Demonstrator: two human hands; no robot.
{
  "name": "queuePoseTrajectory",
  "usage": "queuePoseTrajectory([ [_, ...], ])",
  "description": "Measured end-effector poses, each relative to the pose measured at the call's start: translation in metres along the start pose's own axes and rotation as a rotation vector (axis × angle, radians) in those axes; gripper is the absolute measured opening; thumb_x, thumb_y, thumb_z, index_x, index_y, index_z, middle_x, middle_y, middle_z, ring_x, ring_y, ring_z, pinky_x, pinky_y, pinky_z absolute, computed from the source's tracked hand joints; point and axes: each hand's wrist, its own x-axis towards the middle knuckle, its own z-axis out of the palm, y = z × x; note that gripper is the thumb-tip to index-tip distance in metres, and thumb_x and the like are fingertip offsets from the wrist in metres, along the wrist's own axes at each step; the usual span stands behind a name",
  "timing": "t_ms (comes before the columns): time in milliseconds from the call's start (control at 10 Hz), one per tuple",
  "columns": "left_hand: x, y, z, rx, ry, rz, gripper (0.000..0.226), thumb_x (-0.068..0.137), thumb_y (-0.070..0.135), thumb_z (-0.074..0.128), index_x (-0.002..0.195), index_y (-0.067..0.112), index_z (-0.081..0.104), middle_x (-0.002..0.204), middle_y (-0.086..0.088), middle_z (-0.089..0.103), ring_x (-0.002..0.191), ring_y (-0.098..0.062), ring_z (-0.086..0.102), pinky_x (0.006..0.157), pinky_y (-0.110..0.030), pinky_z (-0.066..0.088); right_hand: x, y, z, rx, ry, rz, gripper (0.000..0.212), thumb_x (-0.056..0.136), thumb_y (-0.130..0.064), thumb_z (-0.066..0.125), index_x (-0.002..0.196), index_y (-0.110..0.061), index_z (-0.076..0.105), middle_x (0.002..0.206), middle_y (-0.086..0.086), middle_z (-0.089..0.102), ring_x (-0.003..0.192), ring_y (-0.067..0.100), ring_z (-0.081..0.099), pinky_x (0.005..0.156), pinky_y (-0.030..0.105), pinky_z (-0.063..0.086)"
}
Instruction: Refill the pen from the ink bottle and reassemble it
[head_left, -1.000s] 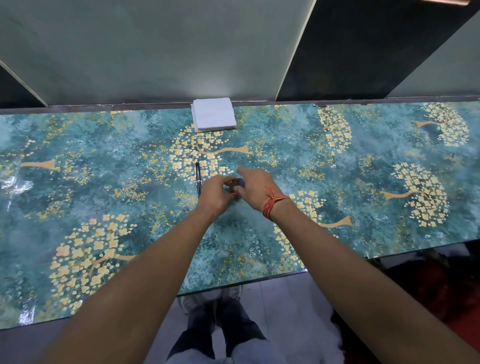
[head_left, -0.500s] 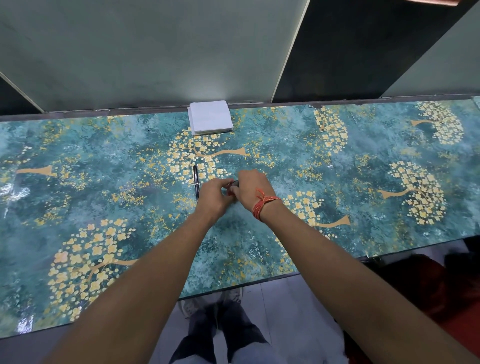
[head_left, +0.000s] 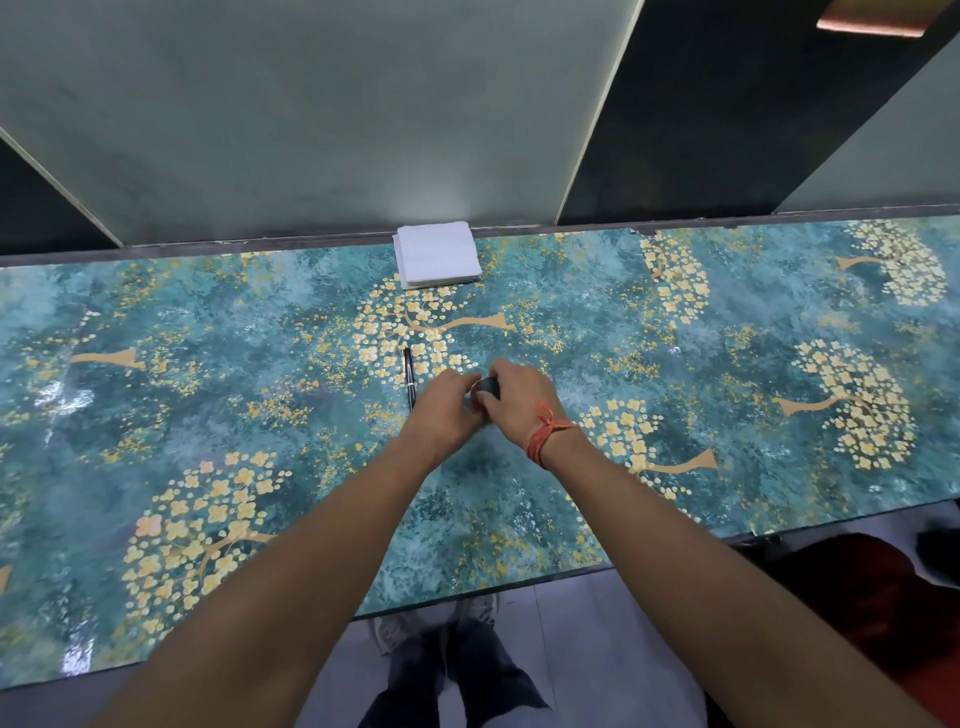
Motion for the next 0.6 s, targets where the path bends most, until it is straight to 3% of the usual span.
queuePoseTrajectory([
  [100,-0.006,-0.014,-0.01,0.04,-0.017,-0.033,0.068,0.08,0.036,0.069,0.14,0.018,0.043,0.115,-0.006,0.056,0.1,-0.021,0.055,0.087,-0.034,0.047,-0.002,0.006,0.011,0.061,0.015,0.047,0.037,0.086,-0.037,0.064,0.113,-0.013,0.054,0.106,0.011,0.064,0.095,0.031,0.061,0.078,0.036,0.048],
  [200,-0.016,-0.034,-0.019,0.001,0.233,-0.188,0.06,0.083,0.035,0.065,0.137,0.019,0.043,0.105,-0.003,0.056,0.093,-0.023,0.057,0.078,-0.034,0.048,-0.006,0.011,0.028,0.107,0.012,0.114,0.05,0.082,-0.044,0.068,0.122,-0.017,0.051,0.119,0.009,0.054,0.105,0.029,0.056,0.088,0.036,0.046],
  [300,-0.017,-0.038,-0.023,-0.027,0.361,-0.341,0.053,0.086,0.038,0.062,0.131,0.014,0.048,0.108,-0.008,0.06,0.096,-0.027,0.06,0.081,-0.04,0.051,-0.004,0.011,0.035,0.127,0.038,0.141,0.05,0.082,-0.04,0.069,0.123,-0.019,0.052,0.12,0.008,0.056,0.109,0.029,0.055,0.091,0.037,0.046],
  [500,-0.006,-0.036,-0.022,0.071,0.289,-0.478,0.029,0.089,0.036,0.063,0.086,0.007,0.058,0.083,-0.014,0.065,0.075,-0.031,0.061,0.058,-0.033,0.04,0.001,0.008,0.041,0.193,0.115,0.095,0.038,0.08,-0.036,0.072,0.11,-0.017,0.059,0.109,0.006,0.063,0.1,0.027,0.059,0.086,0.037,0.05],
  [600,0.007,-0.042,-0.021,0.085,0.311,-0.526,0.023,0.086,0.023,0.064,0.072,0.005,0.058,0.074,-0.017,0.064,0.066,-0.031,0.058,0.049,-0.029,0.034,0.014,0.004,0.039,0.211,0.138,0.094,0.037,0.079,-0.036,0.073,0.108,-0.018,0.06,0.105,0.007,0.063,0.097,0.027,0.058,0.084,0.038,0.05],
])
